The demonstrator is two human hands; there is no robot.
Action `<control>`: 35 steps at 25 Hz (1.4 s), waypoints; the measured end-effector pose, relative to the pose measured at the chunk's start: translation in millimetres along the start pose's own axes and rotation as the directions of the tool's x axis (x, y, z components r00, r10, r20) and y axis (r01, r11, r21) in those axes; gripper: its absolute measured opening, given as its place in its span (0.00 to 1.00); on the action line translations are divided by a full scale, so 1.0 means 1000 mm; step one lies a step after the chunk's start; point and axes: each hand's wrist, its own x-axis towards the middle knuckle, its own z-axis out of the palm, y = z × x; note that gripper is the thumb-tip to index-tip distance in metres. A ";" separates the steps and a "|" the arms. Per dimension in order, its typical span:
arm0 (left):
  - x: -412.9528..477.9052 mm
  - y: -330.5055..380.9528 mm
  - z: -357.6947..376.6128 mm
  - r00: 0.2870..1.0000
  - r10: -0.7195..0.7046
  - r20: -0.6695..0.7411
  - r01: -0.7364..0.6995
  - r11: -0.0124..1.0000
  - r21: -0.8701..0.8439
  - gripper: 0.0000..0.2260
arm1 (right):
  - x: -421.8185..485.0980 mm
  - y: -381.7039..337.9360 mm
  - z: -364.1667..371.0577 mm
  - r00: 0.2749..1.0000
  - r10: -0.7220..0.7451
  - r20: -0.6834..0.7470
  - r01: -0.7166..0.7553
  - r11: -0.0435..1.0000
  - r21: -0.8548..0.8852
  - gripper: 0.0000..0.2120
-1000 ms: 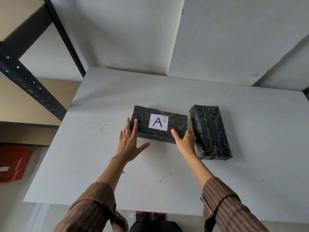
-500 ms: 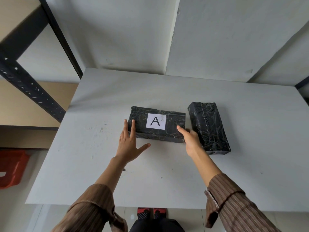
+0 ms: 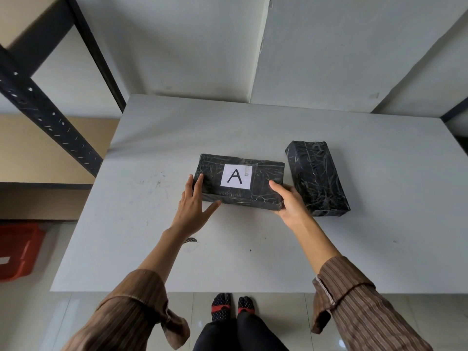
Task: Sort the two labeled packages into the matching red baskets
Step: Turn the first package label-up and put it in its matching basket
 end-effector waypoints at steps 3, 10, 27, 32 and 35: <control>-0.019 -0.001 -0.007 1.000 0.023 -0.020 -0.024 0.999 -0.048 0.36 | -0.015 0.007 -0.004 1.000 -0.027 0.011 0.027 1.000 0.001 0.22; -0.095 0.002 -0.025 0.984 0.082 -0.156 -0.086 0.996 -0.017 0.31 | -0.072 0.039 -0.014 0.996 -0.036 0.076 0.035 0.999 0.012 0.16; -0.403 -0.015 -0.080 0.800 -0.224 -0.557 0.143 0.972 -0.185 0.34 | -0.262 0.171 0.023 0.866 0.103 0.489 -0.046 0.991 -0.127 0.26; -0.477 -0.058 -0.125 0.702 -0.394 -0.593 0.222 0.913 -0.342 0.37 | -0.309 0.213 0.089 0.774 0.173 0.609 -0.062 0.978 -0.198 0.25; -0.519 -0.092 -0.157 0.651 -0.484 -0.585 0.265 0.867 -0.423 0.38 | -0.336 0.248 0.139 0.745 0.224 0.628 -0.070 0.963 -0.262 0.29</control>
